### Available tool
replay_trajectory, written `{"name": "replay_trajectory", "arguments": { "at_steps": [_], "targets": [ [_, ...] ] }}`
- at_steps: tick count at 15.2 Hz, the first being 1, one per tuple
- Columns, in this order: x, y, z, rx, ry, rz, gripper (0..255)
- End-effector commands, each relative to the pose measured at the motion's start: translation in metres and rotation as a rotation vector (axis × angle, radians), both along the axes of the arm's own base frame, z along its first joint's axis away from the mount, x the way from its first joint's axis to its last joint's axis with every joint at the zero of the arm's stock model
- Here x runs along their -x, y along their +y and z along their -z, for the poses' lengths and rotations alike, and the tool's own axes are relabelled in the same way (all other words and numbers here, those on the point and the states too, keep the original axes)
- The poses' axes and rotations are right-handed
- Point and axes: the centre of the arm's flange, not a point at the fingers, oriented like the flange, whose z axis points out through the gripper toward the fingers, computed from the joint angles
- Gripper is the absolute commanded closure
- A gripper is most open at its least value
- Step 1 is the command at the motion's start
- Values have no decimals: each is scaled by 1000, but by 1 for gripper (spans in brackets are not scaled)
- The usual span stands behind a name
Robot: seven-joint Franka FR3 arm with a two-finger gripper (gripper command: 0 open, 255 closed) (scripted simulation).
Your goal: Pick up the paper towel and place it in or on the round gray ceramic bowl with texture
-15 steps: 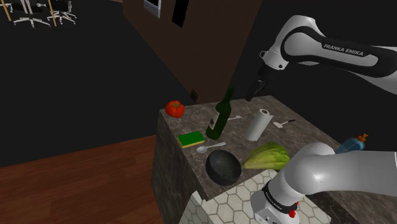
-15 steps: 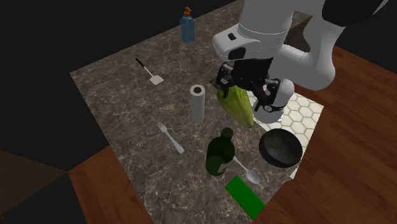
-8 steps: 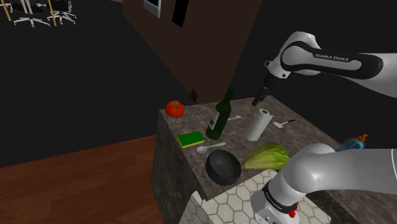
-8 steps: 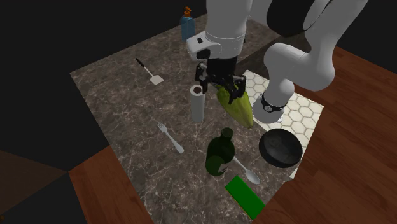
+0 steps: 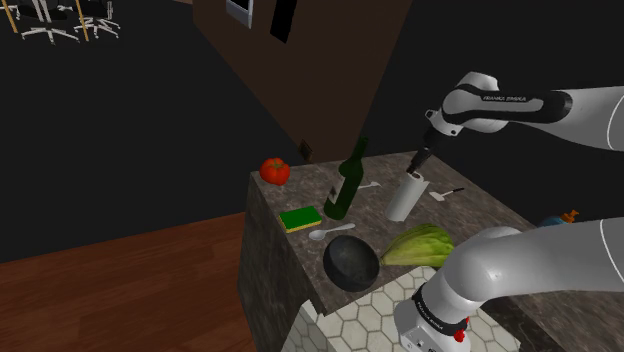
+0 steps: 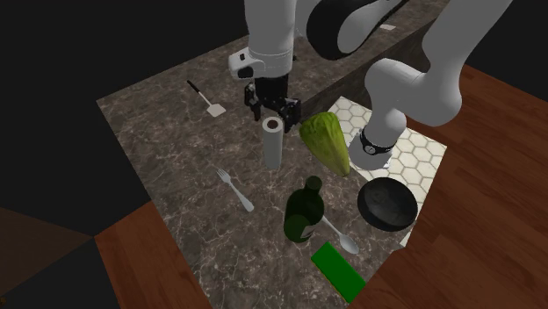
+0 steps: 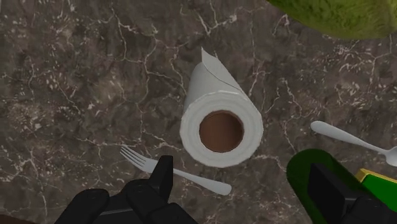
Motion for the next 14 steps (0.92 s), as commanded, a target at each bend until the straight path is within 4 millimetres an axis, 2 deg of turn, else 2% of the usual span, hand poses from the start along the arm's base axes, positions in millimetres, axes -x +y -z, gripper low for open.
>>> {"name": "replay_trajectory", "arguments": {
  "at_steps": [1,8,14],
  "targets": [
    [0,-11,10,1,-1,-1,0],
    [-3,-9,45,1,-1,-1,0],
    [-3,-9,45,1,-1,-1,0]
  ]
}}
